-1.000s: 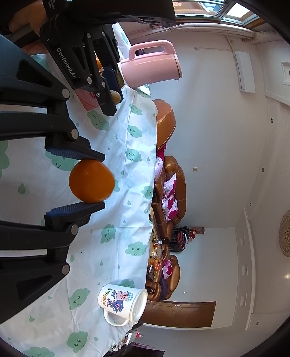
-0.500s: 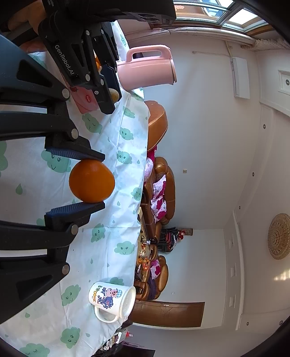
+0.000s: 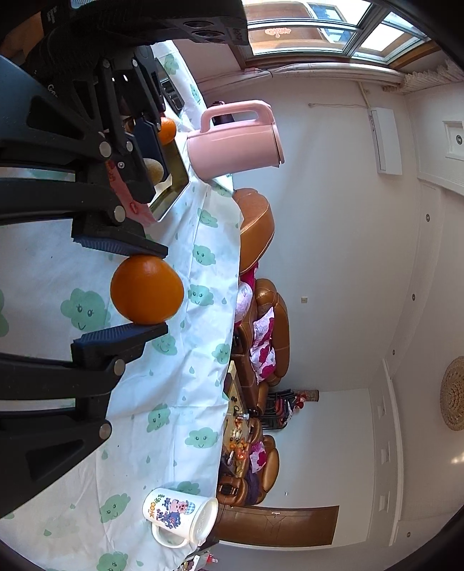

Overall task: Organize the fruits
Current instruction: 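Carry the mandarin and brown fruit over the pink tin, then lower the mandarin and brown fruit into the tin and open both grippers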

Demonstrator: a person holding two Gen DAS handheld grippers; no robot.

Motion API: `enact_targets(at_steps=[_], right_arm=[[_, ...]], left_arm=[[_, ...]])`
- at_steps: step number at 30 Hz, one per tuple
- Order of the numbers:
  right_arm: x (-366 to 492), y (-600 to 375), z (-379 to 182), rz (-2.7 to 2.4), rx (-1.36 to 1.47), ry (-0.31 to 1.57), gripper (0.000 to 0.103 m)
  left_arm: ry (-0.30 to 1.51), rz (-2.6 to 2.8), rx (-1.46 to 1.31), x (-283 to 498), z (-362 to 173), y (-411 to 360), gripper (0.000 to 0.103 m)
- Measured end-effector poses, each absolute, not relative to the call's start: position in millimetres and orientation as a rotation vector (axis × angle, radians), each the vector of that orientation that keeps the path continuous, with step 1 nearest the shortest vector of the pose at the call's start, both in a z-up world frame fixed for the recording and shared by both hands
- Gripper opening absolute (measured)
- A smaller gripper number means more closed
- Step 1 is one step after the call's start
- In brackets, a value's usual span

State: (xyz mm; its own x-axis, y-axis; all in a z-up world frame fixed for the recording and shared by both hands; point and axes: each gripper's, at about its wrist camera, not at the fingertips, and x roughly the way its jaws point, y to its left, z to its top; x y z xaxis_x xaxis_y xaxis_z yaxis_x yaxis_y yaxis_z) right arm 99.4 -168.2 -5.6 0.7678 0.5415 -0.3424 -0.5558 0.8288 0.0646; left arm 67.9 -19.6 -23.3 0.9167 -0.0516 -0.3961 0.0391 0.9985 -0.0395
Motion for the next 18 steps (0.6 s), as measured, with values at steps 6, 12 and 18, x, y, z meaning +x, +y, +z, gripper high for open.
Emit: enact_targets(at_steps=[6, 12, 18], right_arm=[[92.4, -129.7, 3.8, 0.682, -0.064, 0.361, 0.038], [87.3, -96.1, 7.7, 0.757, -0.070, 0.381, 0.038], [86.4, -65.7, 0.7, 0.802, -0.085, 0.420, 0.038]], left_arm=[[0.420, 0.021, -0.047, 42.7, -19.0, 13.4, 0.028], [0.434, 0.080, -0.048, 19.2, -24.2, 39.8, 0.028], [0.446, 0.115, -0.050, 5.4, -31.6, 56.5, 0.028]])
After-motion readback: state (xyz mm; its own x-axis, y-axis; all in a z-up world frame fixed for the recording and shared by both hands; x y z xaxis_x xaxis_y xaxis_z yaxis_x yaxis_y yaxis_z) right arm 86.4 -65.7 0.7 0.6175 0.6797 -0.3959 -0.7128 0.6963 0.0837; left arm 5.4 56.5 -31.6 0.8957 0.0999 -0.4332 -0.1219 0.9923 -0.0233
